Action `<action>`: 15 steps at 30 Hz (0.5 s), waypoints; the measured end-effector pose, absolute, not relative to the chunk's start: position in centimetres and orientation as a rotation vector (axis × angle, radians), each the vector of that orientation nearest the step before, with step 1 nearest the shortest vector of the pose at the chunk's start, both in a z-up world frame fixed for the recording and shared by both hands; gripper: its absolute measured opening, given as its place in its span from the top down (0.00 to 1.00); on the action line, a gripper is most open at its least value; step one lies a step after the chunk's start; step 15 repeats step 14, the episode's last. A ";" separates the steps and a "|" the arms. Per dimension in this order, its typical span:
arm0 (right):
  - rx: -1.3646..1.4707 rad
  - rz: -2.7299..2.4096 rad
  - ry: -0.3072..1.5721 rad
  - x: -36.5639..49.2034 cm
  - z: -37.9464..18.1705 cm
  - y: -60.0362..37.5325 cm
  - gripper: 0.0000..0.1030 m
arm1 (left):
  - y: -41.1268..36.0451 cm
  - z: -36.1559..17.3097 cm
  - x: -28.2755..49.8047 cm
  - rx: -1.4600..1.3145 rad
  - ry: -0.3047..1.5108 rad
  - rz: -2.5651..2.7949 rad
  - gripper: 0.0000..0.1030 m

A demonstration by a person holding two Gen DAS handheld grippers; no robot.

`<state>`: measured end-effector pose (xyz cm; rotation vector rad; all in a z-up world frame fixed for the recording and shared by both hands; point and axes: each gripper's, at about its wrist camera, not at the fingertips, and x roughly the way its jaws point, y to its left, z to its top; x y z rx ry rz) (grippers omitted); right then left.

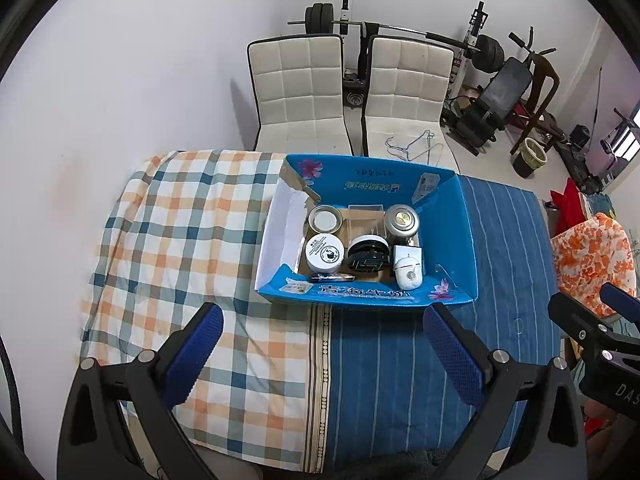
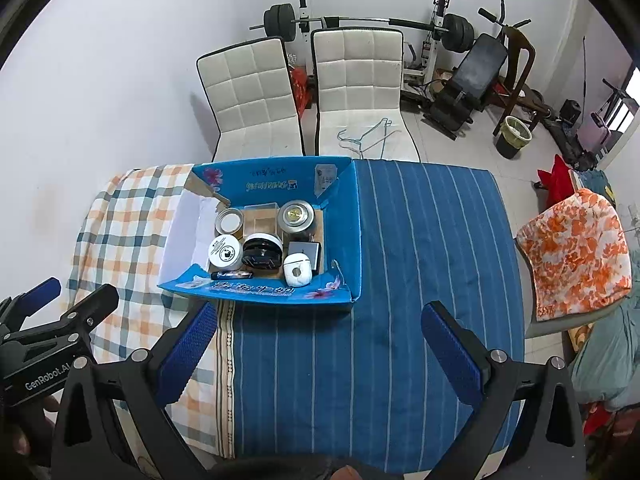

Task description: Organize rigid objects

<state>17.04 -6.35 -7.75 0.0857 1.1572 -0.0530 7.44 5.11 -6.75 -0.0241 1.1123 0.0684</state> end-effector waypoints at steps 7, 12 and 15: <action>0.088 -0.054 1.164 17.0 -7.7 -6.4 0.00 | 5.3 -6.6 7.6 -0.018 1.114 0.070 0.00; 0.094 -0.059 1.163 17.1 -7.7 -6.3 0.00 | 5.4 -6.3 7.4 -0.018 1.104 0.065 0.00; 0.097 -0.059 1.161 17.1 -7.7 -6.3 0.00 | 5.3 -6.1 7.3 -0.018 1.097 0.066 0.00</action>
